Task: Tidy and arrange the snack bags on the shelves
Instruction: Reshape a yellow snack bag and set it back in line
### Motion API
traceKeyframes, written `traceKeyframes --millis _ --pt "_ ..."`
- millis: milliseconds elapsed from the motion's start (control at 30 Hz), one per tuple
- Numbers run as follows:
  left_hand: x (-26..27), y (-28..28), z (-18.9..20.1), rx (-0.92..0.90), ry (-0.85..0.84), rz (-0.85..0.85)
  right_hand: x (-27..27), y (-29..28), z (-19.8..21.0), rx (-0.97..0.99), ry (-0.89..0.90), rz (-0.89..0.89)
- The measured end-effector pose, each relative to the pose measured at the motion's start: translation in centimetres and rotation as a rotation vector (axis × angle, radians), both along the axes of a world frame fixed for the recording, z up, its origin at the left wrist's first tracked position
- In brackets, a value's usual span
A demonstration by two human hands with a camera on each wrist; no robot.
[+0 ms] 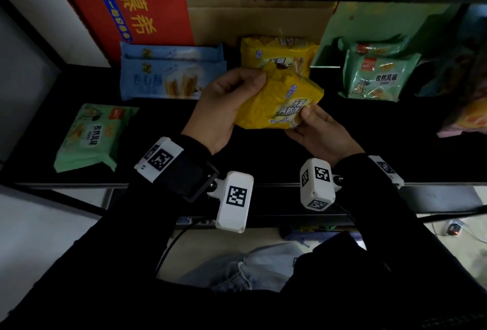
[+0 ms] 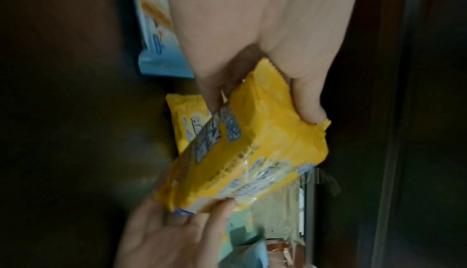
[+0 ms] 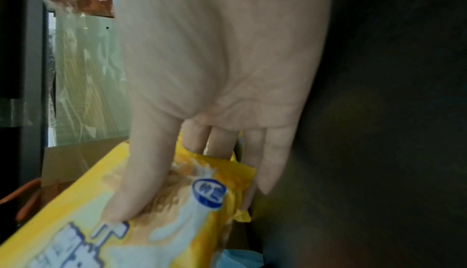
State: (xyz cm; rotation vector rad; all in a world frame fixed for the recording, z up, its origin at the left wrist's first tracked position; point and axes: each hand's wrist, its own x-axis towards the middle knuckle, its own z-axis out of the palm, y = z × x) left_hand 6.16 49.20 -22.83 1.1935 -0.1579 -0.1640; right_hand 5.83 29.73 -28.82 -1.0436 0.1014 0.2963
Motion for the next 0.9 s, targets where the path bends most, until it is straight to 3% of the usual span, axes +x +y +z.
traceKeyframes --millis 200,367,533,667,733,800,900 --pt "0.4 0.2 0.6 -0.057 0.133 0.041 -0.3 -0.1 0.8 -0.099 -0.001 0.052" --pt "1.5 2.8 0.7 -0.006 0.279 0.125 0.7 0.5 3.6 -0.402 -0.119 0.050" --pt "1.3 4.5 1.1 0.080 0.290 0.147 2.3 4.2 6.8 -0.685 -0.215 0.461" --pt "0.2 7.0 2.0 0.110 0.211 0.351 2.7 7.3 5.2 -0.578 -0.152 0.481" --pt "-0.1 10.3 2.4 0.262 0.111 0.612 2.7 8.4 4.3 -0.446 -0.088 0.477" --pt "-0.4 14.1 2.8 0.539 0.034 0.858 2.9 9.5 3.8 -0.387 -0.053 0.483" --pt "-0.8 19.5 2.0 1.058 0.178 0.976 3.4 10.9 3.4 -0.377 -0.029 0.467"
